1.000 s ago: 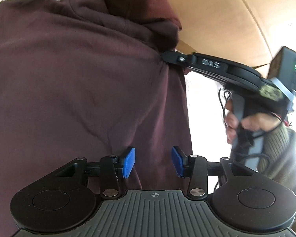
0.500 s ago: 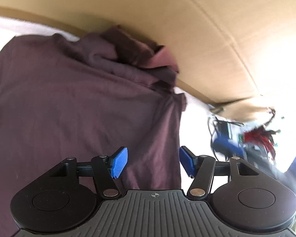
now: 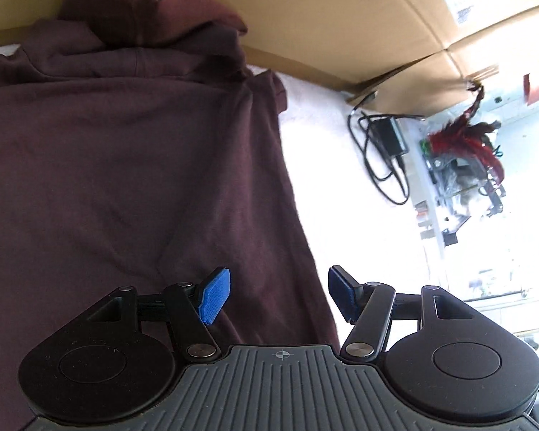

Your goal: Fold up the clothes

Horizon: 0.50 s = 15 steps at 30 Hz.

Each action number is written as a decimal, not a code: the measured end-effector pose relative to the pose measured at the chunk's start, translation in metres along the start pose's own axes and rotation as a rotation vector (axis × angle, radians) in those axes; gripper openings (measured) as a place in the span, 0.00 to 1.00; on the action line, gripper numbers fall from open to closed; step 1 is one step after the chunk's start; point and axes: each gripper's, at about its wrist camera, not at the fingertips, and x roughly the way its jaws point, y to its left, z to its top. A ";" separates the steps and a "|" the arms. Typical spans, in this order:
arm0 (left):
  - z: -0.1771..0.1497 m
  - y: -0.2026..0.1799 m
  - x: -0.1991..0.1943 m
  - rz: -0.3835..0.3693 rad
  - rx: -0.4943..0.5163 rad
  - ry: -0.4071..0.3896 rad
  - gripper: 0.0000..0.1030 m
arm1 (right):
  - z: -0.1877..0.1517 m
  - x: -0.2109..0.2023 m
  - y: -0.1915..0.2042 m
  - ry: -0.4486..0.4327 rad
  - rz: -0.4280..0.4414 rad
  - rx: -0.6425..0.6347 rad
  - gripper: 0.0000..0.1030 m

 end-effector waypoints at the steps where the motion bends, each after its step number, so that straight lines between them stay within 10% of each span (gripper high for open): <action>1: 0.001 0.001 0.004 0.004 -0.001 0.006 0.73 | -0.007 0.000 0.002 0.007 -0.005 0.012 0.41; 8: 0.007 0.006 0.017 0.000 -0.016 0.024 0.74 | -0.022 0.008 0.014 0.057 -0.011 0.026 0.43; 9: 0.007 0.006 0.017 0.000 -0.013 0.026 0.74 | -0.021 0.010 0.014 0.080 0.003 0.027 0.32; 10: 0.008 0.006 0.020 -0.001 -0.008 0.028 0.74 | -0.019 0.010 0.012 0.094 0.048 0.046 0.15; 15: 0.011 0.006 0.025 -0.006 -0.019 0.028 0.75 | -0.002 -0.003 -0.012 0.082 0.281 0.197 0.11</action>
